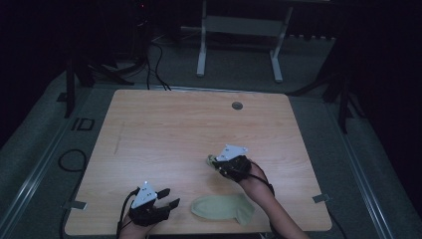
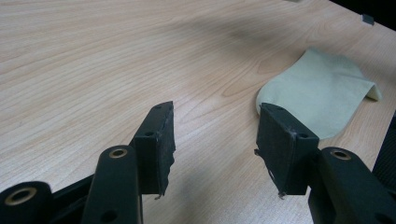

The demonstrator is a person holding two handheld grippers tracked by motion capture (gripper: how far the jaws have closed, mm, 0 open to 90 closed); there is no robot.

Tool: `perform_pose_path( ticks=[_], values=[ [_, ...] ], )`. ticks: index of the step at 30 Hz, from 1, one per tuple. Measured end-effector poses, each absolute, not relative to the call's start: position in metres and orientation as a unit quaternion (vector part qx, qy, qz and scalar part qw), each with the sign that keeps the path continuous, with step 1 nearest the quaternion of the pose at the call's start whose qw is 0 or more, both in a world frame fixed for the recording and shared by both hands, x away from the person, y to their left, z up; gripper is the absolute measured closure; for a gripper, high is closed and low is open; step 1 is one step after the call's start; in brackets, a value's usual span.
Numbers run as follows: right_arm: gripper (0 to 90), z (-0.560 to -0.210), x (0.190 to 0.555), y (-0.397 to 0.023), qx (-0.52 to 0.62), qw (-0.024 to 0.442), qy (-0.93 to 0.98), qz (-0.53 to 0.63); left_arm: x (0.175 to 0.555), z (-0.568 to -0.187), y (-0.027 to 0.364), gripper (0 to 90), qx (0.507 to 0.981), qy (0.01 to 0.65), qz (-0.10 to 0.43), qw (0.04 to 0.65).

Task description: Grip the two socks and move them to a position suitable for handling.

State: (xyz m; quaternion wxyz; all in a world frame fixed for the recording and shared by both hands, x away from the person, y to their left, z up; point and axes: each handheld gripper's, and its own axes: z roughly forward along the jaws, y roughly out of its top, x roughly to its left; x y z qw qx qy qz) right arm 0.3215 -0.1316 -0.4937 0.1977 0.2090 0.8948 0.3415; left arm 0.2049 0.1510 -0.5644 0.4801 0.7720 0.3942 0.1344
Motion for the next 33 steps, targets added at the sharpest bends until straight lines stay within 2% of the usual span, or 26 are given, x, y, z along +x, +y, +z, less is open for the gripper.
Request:
perform_pose_path(
  ticks=[7,16,21,25,27,30,33],
  values=[
    [82.0,-0.514,0.308,-0.153,0.218,0.18,0.9,0.332,0.207,-0.565,0.148,46.8,0.77,0.398,0.128,0.481],
    [79.9,-0.553,0.301,-0.152,0.21,0.158,0.915,0.307,0.209,-0.568,0.143,46.8,0.777,0.396,0.124,0.474],
    [76.2,-0.553,0.302,-0.151,0.213,0.153,0.914,0.31,0.212,-0.568,0.137,46.8,0.782,0.39,0.118,0.472],
    [66.6,-0.547,0.304,-0.149,0.202,0.148,0.921,0.297,0.218,-0.563,0.13,45.9,0.782,0.388,0.111,0.475],
    [61.2,-0.536,0.304,-0.151,0.202,0.145,0.918,0.31,0.22,-0.559,0.125,41.4,0.786,0.387,0.117,0.468],
    [58.6,-0.517,0.305,-0.159,0.209,0.139,0.908,0.335,0.225,-0.553,0.117,38.7,0.787,0.384,0.109,0.47],
    [59.7,-0.507,0.31,-0.167,0.228,0.138,0.904,0.335,0.238,-0.545,0.104,37.1,0.797,0.369,0.094,0.469]
  ],
)
